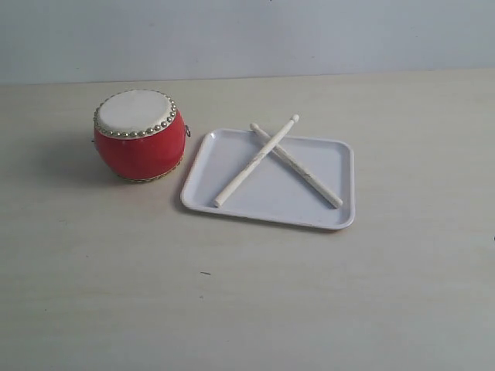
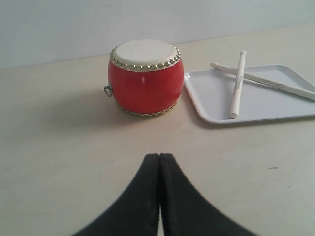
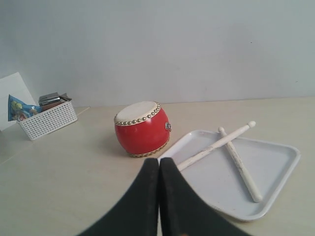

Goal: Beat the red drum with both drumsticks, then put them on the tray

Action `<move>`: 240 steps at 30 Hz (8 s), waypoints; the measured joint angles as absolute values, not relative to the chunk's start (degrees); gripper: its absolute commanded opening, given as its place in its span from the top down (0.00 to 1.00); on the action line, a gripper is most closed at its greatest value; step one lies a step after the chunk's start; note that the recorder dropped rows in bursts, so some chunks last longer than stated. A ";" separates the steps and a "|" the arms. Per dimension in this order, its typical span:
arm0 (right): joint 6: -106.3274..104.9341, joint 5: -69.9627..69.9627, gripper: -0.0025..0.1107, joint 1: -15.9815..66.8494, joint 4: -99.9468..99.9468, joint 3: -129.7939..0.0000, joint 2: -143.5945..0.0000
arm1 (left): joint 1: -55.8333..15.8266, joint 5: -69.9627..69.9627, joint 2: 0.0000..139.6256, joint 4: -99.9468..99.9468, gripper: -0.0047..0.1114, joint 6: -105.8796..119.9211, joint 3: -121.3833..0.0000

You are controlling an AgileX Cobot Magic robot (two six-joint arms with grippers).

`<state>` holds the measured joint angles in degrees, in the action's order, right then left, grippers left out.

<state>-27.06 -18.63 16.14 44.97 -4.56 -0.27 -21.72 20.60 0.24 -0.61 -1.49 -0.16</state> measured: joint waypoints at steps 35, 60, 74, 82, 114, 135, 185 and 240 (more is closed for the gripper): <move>-26.87 -18.41 0.98 16.14 44.97 -4.56 -0.27 | -3.60 20.60 0.24 -0.61 0.96 -1.92 -0.16; -26.87 -18.41 0.98 16.14 44.97 -4.56 -0.27 | -3.60 20.60 0.24 -0.61 0.96 -1.92 -0.16; -26.87 -18.41 0.98 16.14 44.58 -4.56 -0.27 | -3.60 20.60 0.24 -0.61 0.96 -1.92 -0.16; -12.65 -20.96 0.98 16.14 21.33 -4.56 -0.27 | -3.60 20.60 0.24 -0.61 0.96 -1.92 -0.16; 4.04 -14.17 0.98 16.14 0.92 -0.26 -0.27 | -3.60 20.60 0.24 -0.61 0.96 -1.92 -0.16; 4.58 -14.17 0.98 2.60 0.79 -0.26 -0.27 | -3.60 20.60 0.24 -0.61 0.96 -1.92 -0.16; 4.78 -14.17 0.98 0.29 1.49 -0.26 -0.27 | -3.60 20.60 0.24 -0.61 0.96 -1.92 -0.16; 4.78 -14.17 0.98 0.22 1.49 -0.26 -0.27 | -3.60 20.60 0.24 -0.61 0.96 -1.92 -0.16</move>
